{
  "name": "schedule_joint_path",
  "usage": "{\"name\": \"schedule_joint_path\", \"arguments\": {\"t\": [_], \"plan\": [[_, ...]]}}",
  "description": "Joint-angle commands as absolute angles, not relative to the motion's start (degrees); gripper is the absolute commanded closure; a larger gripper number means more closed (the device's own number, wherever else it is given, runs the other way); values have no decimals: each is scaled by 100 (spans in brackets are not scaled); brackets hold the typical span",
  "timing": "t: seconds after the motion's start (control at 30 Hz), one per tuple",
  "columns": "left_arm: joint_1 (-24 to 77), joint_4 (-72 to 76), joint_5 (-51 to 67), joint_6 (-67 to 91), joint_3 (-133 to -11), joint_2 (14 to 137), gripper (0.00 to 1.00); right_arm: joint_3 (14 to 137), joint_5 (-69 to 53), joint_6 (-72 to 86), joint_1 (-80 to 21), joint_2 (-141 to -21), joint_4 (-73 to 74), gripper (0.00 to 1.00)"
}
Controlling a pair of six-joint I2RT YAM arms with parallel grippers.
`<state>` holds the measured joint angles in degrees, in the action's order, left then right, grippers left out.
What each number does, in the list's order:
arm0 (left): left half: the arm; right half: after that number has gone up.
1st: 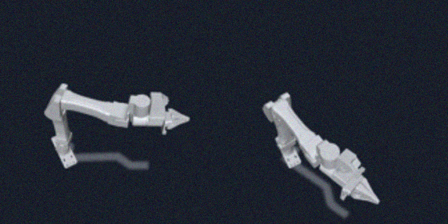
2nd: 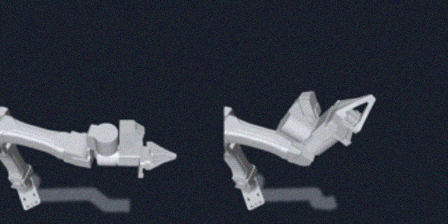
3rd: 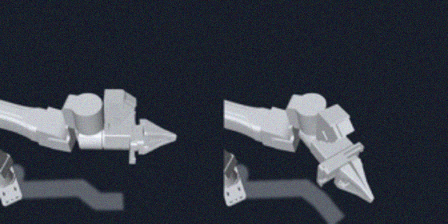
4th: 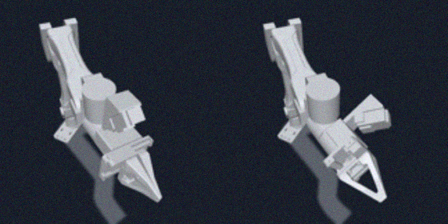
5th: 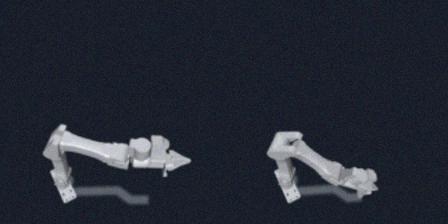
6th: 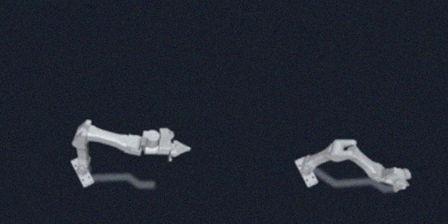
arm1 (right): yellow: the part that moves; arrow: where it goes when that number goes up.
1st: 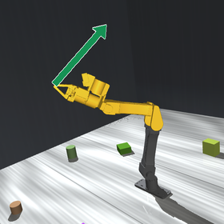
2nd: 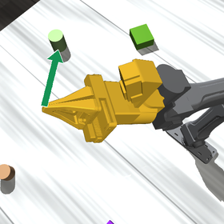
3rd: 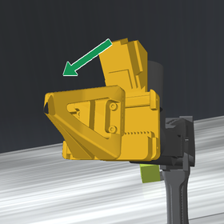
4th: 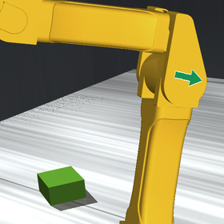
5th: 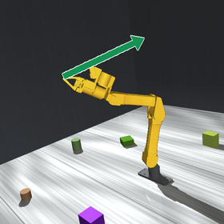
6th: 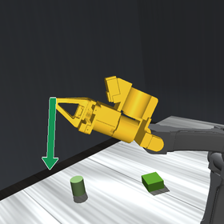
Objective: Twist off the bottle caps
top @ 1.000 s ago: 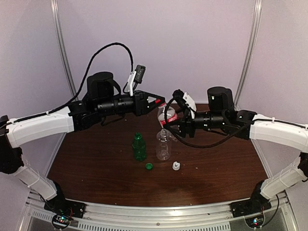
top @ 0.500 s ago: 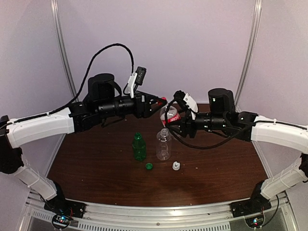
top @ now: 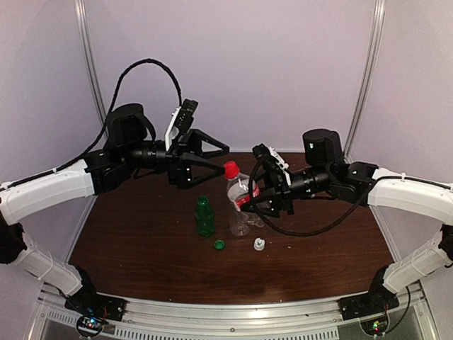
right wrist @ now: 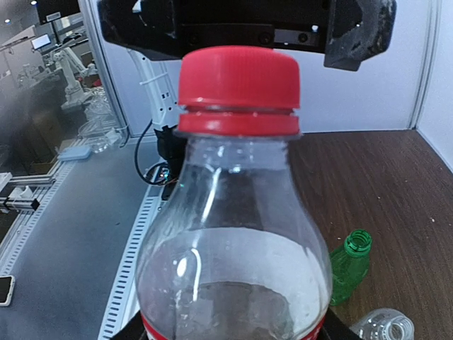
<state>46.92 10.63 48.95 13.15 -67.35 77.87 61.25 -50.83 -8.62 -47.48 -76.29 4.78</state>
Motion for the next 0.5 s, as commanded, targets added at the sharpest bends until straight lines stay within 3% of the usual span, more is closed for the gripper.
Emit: {"name": "schedule_joint_path", "arguments": {"t": [0.0,0.37,0.47], "plan": [[4674,1364,5657,1044,-6759,7946,24,6393,-6104,-819,-4729,-7795,496,58],[4728,1891,6101,1616,-6833,8402,55,6430,-6224,-752,-4729,-7919,414,58],[4728,2059,6142,1756,-6783,8405,58,6401,-6165,-779,-4729,-7919,438,58]]}}
